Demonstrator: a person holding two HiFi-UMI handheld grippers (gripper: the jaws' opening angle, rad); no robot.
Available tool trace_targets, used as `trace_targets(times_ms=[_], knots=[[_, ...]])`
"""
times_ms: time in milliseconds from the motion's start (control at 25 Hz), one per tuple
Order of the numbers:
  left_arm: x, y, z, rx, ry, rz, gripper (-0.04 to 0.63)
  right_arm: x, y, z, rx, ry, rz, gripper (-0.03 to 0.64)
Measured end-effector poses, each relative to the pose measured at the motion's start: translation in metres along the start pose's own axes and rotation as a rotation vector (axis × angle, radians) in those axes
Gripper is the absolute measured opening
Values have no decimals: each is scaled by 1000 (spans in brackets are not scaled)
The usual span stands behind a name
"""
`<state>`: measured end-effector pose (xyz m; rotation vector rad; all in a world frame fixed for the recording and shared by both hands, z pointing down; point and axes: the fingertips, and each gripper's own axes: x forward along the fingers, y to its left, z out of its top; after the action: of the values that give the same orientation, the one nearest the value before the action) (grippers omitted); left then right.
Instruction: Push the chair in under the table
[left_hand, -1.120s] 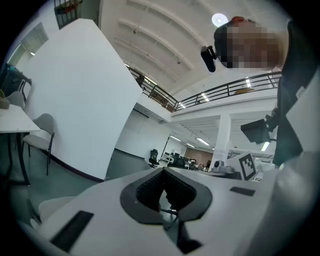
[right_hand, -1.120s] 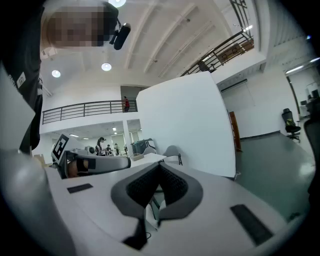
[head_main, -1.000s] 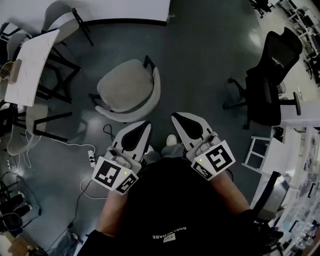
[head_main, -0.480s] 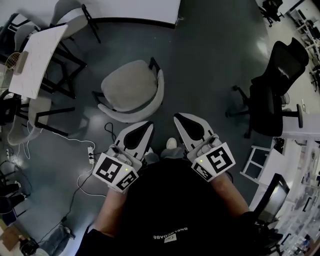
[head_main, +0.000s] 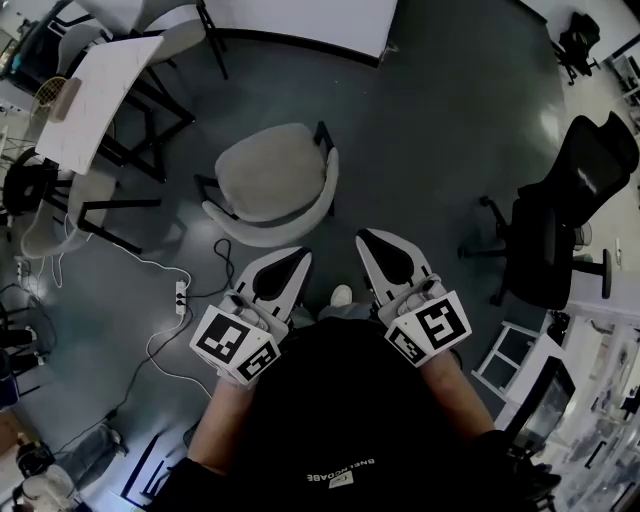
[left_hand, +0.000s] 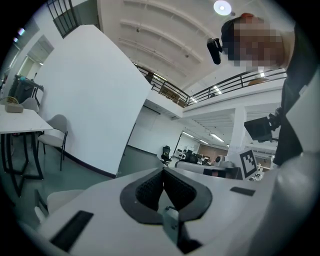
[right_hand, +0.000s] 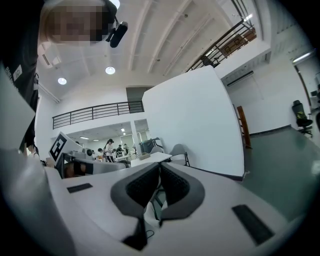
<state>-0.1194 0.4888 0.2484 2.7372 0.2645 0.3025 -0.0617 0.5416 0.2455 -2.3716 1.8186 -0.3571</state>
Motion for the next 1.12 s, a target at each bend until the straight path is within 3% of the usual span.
trace_targets(times_ms=[240, 560, 1120], knots=[[10, -12, -14, 19, 28, 48, 5, -4, -19, -5, 55, 8, 32, 11], [6, 13, -19, -22, 31, 110, 6, 14, -17, -17, 76, 48, 64, 12], [-7, 140, 13, -70, 29, 143, 6, 128, -9, -29, 67, 150, 41, 12]])
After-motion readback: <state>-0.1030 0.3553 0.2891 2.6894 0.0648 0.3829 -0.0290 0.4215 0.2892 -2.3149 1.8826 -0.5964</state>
